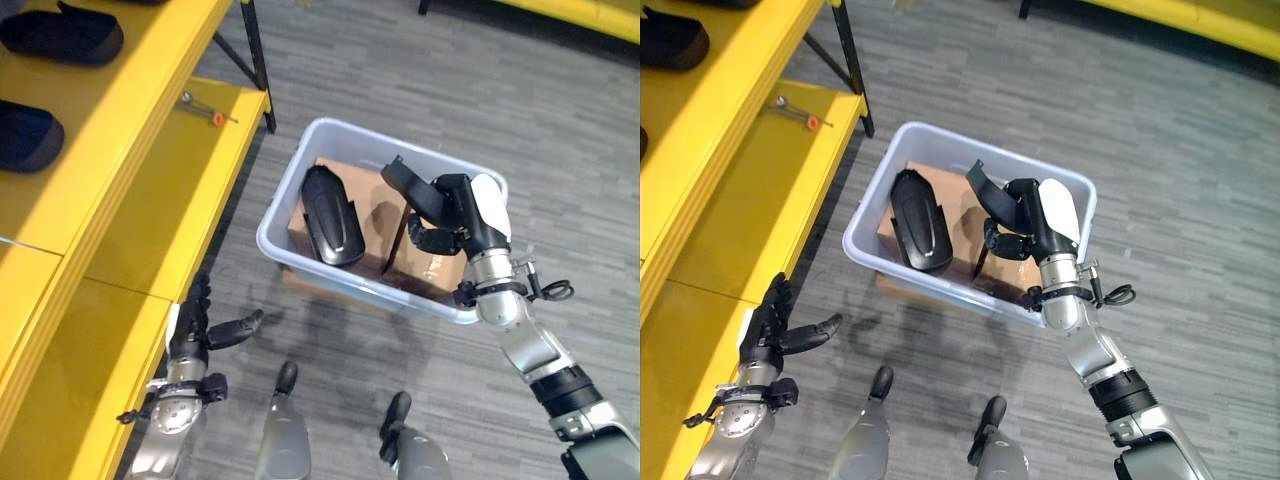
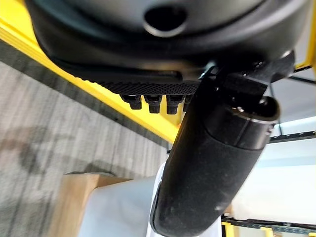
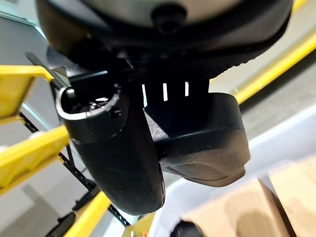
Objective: Move parts from the plastic box to the shelf.
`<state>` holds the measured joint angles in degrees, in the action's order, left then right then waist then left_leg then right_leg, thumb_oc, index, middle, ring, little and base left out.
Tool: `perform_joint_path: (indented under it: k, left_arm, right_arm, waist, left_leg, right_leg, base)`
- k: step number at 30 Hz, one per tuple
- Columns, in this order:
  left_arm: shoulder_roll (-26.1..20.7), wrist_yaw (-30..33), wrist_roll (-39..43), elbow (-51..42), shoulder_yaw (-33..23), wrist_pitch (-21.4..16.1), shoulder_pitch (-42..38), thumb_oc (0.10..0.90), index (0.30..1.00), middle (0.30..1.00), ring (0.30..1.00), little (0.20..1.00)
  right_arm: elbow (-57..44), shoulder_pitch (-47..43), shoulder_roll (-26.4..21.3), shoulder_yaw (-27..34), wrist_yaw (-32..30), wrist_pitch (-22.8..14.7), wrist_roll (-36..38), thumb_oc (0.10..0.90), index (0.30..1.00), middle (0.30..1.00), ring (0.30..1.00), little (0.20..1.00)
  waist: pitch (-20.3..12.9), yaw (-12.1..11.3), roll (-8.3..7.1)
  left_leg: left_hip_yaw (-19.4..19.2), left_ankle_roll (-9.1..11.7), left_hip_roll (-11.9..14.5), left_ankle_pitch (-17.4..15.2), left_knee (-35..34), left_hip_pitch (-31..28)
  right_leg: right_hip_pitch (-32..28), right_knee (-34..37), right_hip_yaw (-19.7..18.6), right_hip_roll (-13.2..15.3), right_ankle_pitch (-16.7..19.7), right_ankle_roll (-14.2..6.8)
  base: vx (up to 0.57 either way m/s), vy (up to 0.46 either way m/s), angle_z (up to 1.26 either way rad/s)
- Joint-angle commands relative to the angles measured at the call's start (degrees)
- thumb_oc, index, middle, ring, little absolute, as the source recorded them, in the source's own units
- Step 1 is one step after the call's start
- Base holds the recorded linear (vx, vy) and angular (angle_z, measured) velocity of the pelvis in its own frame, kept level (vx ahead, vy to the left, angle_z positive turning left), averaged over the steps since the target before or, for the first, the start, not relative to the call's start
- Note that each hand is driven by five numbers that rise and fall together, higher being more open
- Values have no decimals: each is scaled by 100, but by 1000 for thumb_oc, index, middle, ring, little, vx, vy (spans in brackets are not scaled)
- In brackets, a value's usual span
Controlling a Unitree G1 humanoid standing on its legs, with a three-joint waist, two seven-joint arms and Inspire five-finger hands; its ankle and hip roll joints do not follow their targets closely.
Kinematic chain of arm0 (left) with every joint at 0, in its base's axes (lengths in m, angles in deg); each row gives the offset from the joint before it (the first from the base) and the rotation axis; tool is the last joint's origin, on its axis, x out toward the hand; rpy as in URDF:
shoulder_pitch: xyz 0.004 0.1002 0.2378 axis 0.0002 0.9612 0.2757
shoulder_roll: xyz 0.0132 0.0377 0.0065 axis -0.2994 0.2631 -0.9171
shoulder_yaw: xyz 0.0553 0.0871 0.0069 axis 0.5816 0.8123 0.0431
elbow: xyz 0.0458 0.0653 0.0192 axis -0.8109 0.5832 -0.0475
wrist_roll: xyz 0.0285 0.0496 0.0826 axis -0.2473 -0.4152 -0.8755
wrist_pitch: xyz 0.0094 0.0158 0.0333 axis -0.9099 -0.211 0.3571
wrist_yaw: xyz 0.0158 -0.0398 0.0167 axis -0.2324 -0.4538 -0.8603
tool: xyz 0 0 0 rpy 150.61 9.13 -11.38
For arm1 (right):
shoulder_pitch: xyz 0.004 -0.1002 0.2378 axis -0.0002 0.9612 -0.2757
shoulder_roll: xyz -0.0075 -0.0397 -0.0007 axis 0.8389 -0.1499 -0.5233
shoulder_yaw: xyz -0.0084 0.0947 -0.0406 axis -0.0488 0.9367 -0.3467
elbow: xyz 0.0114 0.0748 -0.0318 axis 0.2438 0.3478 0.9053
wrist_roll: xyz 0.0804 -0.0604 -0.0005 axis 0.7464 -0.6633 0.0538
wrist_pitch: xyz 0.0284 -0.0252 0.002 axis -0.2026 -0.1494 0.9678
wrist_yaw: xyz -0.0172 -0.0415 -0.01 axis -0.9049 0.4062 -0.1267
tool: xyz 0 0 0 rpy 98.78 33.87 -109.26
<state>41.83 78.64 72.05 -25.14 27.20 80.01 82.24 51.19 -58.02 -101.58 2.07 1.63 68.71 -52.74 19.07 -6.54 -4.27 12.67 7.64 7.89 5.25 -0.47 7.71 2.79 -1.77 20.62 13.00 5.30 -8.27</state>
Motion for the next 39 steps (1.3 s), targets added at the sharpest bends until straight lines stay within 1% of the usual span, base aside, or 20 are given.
perform_joint_path:
  k: [1, 6, 9, 13, 18, 21, 22, 23, 24, 26, 28, 30, 31, 32, 34, 35, 36, 37, 38, 39]
  left_arm:
    - [-211, -89, -389, -373, -82, -403, 325, 900, 1000, 1000, 1000, 1000]
    - [-94, -101, -391, -420, -238, -408, 539, 900, 1000, 1000, 1000, 1000]
    - [-20, -62, -417, -401, -339, -417, 633, 900, 1000, 1000, 1000, 1000]
    - [17, -9, -365, -407, -360, -433, 586, 900, 1000, 1000, 1000, 1000]
    - [132, 111, -184, -514, -276, -475, 497, 900, 1000, 1000, 1000, 1000]
    - [105, 174, -138, -565, -295, -494, 477, 900, 1000, 1000, 1000, 1000]
    - [121, 175, -140, -567, -300, -490, 459, 900, 1000, 1000, 1000, 1000]
    - [111, 187, -160, -621, -295, -493, 463, 900, 1000, 1000, 1000, 1000]
    - [41, 185, -213, -650, -278, -515, 462, 900, 1000, 1000, 1000, 1000]
    - [58, 175, -171, -685, -266, -565, 428, 900, 1000, 1000, 1000, 1000]
    - [79, 167, -165, -694, -209, -594, 364, 900, 1000, 1000, 1000, 1000]
    - [95, 166, -198, -713, -151, -610, 268, 900, 1000, 1000, 1000, 1000]
    - [85, 169, -220, -712, -120, -608, 229, 900, 1000, 1000, 1000, 1000]
    - [73, 167, -222, -735, -78, -613, 176, 900, 1000, 1000, 1000, 1000]
    - [57, 155, -230, -743, -25, -612, 133, 900, 1000, 1000, 1000, 1000]
    - [59, 131, -210, -804, 43, -609, 12, 900, 1000, 1000, 1000, 1000]
    - [47, 115, -191, -836, 104, -599, -26, 900, 1000, 1000, 1000, 1000]
    - [47, 87, -208, -857, 113, -592, -40, 900, 1000, 1000, 1000, 1000]
    - [86, 30, -233, -931, 164, -571, -26, 900, 1000, 1000, 1000, 1000]
    - [78, 30, -234, -936, 172, -568, -19, 900, 1000, 1000, 1000, 1000]
  right_arm:
    - [-475, -134, -39, 328, -159, -619, -229, 400, 300, 300, 300, 300]
    - [-644, -65, -10, 257, 6, -633, -259, 400, 300, 300, 300, 300]
    - [-859, -181, 15, 114, 174, -699, -256, 400, 300, 300, 300, 300]
    - [-903, -458, 5, -35, 182, -716, -262, 400, 300, 300, 300, 300]
    - [-964, -1366, -58, -500, 95, -788, -284, 400, 300, 300, 300, 300]
    - [-885, -2209, -326, -904, 38, -803, -403, 400, 300, 300, 300, 300]
    - [-859, -2249, -332, -925, 26, -810, -402, 400, 300, 300, 300, 300]
    - [-845, -2446, -409, -1005, -7, -810, -428, 400, 300, 300, 300, 300]
    - [-874, -2851, -551, -1182, -49, -818, -484, 400, 300, 300, 300, 300]
    - [-913, -3146, -680, -1304, -107, -807, -587, 400, 300, 300, 300, 300]
    - [-987, -3248, -830, -1345, -145, -772, -720, 400, 300, 300, 300, 300]
    - [-1113, -3194, -867, -1298, -175, -763, -792, 400, 300, 300, 300, 300]
    - [-1169, -3099, -872, -1260, -202, -755, -848, 400, 300, 300, 300, 300]
    - [-1215, -3043, -892, -1231, -247, -728, -961, 400, 300, 300, 300, 300]
    - [-1226, -2969, -894, -1208, -293, -675, -1076, 400, 300, 300, 300, 300]
    - [-1338, -2828, -894, -1070, -315, -649, -1156, 400, 300, 300, 300, 300]
    - [-1438, -2645, -904, -955, -321, -626, -1217, 400, 300, 300, 300, 300]
    - [-1468, -2524, -911, -841, -314, -581, -1279, 400, 300, 300, 300, 300]
    - [-1634, -2291, -948, -630, -296, -559, -1345, 400, 300, 300, 300, 300]
    - [-1658, -2260, -951, -609, -286, -553, -1346, 400, 300, 300, 300, 300]
  waist:
    - [-1140, -33, -65]
    - [-1315, -67, -74]
    - [-1382, -119, -46]
    - [-1401, -194, -25]
    - [-1429, -463, 39]
    - [-1306, -674, 137]
    - [-1300, -645, 151]
    - [-1228, -720, 183]
    - [-1095, -901, 255]
    - [-1017, -979, 361]
    - [-932, -992, 420]
    - [-875, -907, 406]
    - [-885, -847, 364]
    - [-892, -747, 338]
    - [-925, -690, 326]
    - [-973, -496, 322]
    - [-1002, -386, 319]
    - [-1054, -324, 359]
    - [-1131, -225, 376]
    - [-1130, -224, 363]
  left_leg:
    - [-169, -359, 216, -374, -324, -522]
    - [-225, -367, 247, -417, -390, -742]
    - [-172, -371, 335, -452, -382, -917]
    - [-58, -314, 443, -388, -387, -876]
    - [191, -55, 794, -83, -333, -588]
    - [368, 137, 1020, 144, -315, -361]
    - [403, 139, 1010, 180, -310, -315]
    - [422, 203, 1062, 284, -292, -198]
    - [485, 298, 1115, 565, -305, 2]
    - [591, 395, 1091, 927, -386, 230]
    - [273, 344, 993, 1211, -314, 455]
    - [-356, 183, 935, 1063, 68, 489]
    - [-677, 118, 991, 795, 376, 409]
    - [-1067, 80, 1103, 710, 676, 314]
    - [-1266, 58, 1125, 528, 782, 215]
    - [-1743, 93, 1277, 376, 1098, -42]
    - [-1913, 96, 1322, 186, 1206, -232]
    - [-2003, 111, 1248, 17, 933, -333]
    - [-2189, 21, 1088, -268, 566, -433]
    - [-2188, 9, 1066, -264, 546, -453]
  right_leg:
    - [140, -150, -255, 317, 78, -431]
    - [58, -251, -329, 309, 1, -423]
    - [-29, -610, -341, 293, -274, -380]
    - [-89, -689, -216, 230, -400, -325]
    - [-154, -616, 68, -119, -603, -124]
    - [-140, -602, 288, -355, -758, 6]
    - [-125, -583, 313, -354, -722, 14]
    - [-119, -584, 415, -388, -767, 36]
    - [-116, -568, 628, -436, -837, 86]
    - [-114, -557, 918, -413, -840, 115]
    - [-160, -479, 1135, -281, -747, 100]
    - [-110, -488, 1289, -97, -630, 144]
    - [-104, -538, 1262, -24, -710, 115]
    - [-30, -576, 1386, 48, -666, 174]
    - [10, -629, 1458, 123, -680, 192]
    - [51, -766, 1715, 305, -643, 220]
    - [33, -877, 1837, 419, -667, 207]
    - [7, -937, 1942, 502, -625, 151]
    - [-113, -958, 2092, 684, -525, -8]
    - [-128, -960, 2098, 705, -517, -23]
  base:
    - [26, 44, -6]
    - [23, 26, -13]
    - [22, -20, -6]
    - [-2, -98, 8]
    - [-1, -163, 21]
    - [-39, -171, 29]
    - [-69, -118, 33]
    - [-108, -133, 30]
    - [-103, -166, 39]
    - [-62, -74, 87]
    - [-74, 38, 90]
    - [-112, 30, 73]
    - [-140, -24, 119]
    - [-101, 0, 129]
    - [-102, 65, 82]
    - [-91, 116, 84]
    - [-84, 182, 154]
    - [28, 203, 175]
    - [52, 164, 115]
    - [84, 227, 63]
